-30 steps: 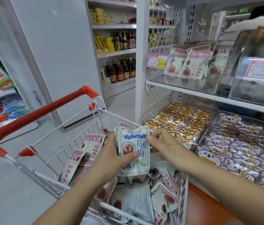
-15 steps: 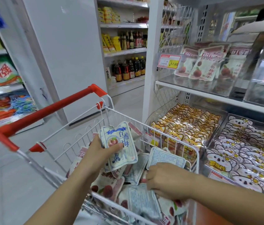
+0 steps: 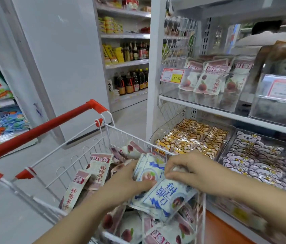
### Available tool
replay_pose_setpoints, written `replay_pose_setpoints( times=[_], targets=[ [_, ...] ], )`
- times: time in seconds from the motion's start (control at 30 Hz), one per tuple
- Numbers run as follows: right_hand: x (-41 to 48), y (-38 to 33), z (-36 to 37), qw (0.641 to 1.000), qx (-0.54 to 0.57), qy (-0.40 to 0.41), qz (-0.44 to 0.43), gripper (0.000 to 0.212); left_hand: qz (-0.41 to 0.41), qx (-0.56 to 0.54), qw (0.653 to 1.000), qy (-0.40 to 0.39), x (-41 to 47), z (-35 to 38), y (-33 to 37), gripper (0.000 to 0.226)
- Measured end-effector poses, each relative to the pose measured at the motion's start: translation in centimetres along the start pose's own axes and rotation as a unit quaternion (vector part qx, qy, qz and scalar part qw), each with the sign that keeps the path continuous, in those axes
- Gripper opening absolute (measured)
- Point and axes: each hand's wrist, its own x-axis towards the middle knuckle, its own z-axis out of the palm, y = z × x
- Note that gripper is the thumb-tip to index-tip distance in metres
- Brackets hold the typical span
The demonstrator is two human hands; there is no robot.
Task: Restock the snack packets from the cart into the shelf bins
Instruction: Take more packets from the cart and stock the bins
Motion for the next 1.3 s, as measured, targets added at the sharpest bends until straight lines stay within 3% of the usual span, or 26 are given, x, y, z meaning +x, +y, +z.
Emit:
replay_pose_setpoints(
  times=[0.1, 0.17, 0.23, 0.37, 0.43, 0.6, 0.67, 0.73, 0.77, 0.83, 0.9, 0.97, 1.03, 1.1, 1.3],
  targets=[
    [-0.1, 0.5, 0.2, 0.998, 0.030, 0.054, 0.022, 0.005, -0.005, -0.030, 0.997, -0.067, 0.0, 1.9, 0.5, 0.055],
    [-0.4, 0.9, 0.1, 0.995, 0.046, 0.081, 0.039, 0.011, -0.026, -0.117, 0.990, -0.070, 0.0, 2.7, 0.5, 0.043],
    [-0.9, 1.0, 0.1, 0.994, 0.045, 0.082, 0.050, 0.011, -0.013, -0.133, 0.989, -0.067, -0.2, 3.4, 0.6, 0.043],
    [-1.3, 0.6, 0.2, 0.995, 0.029, 0.082, 0.046, 0.008, 0.030, -0.058, 0.995, -0.081, -0.2, 4.9, 1.7, 0.057],
    [-1.4, 0.5, -0.1, 0.993, 0.043, 0.093, 0.059, 0.014, 0.030, -0.028, 0.997, -0.068, 0.3, 5.0, 1.8, 0.078],
    [-1.8, 0.0, -1.0, 0.977, 0.123, 0.150, 0.088, 0.012, -0.058, -0.197, 0.973, -0.106, 0.5, 5.4, 2.3, 0.071],
    [-1.9, 0.0, -0.9, 0.969, 0.137, 0.173, 0.108, 0.015, -0.065, -0.312, 0.930, -0.184, 0.7, 5.9, 2.1, 0.058],
    [-1.8, 0.2, -0.8, 0.954, 0.174, 0.199, 0.138, 0.016, -0.046, -0.394, 0.895, -0.203, 0.0, 6.9, 3.0, 0.066],
    [-1.9, 0.2, -0.9, 0.944, 0.198, 0.218, 0.150, 0.016, -0.038, -0.421, 0.888, -0.184, -0.5, 7.4, 3.6, 0.065],
    [-1.9, 0.3, -0.9, 0.908, 0.249, 0.287, 0.174, 0.017, -0.044, -0.437, 0.884, -0.161, -0.4, 7.5, 4.3, 0.030],
    [-1.7, 0.6, -0.5, 0.835, 0.328, 0.387, 0.212, 0.014, -0.051, -0.402, 0.913, -0.051, 0.7, 7.3, 3.5, 0.007],
    [-1.4, 0.7, 0.2, 0.750, 0.410, 0.451, 0.258, 0.011, -0.043, -0.405, 0.913, 0.035, 1.9, 7.0, 1.9, 0.020],
    [-1.2, 0.9, 1.5, 0.702, 0.466, 0.457, 0.285, 0.007, -0.030, -0.422, 0.904, 0.067, 1.2, 6.8, 1.9, 0.032],
    [-1.1, 0.1, 2.5, 0.711, 0.497, 0.406, 0.287, 0.013, 0.001, -0.406, 0.910, 0.084, 0.7, 6.8, 1.9, 0.039],
    [-1.8, -1.9, 3.6, 0.831, 0.421, 0.255, 0.259, 0.064, 0.046, -0.358, 0.924, 0.130, 0.2, 6.6, 1.7, 0.069]
  ],
)
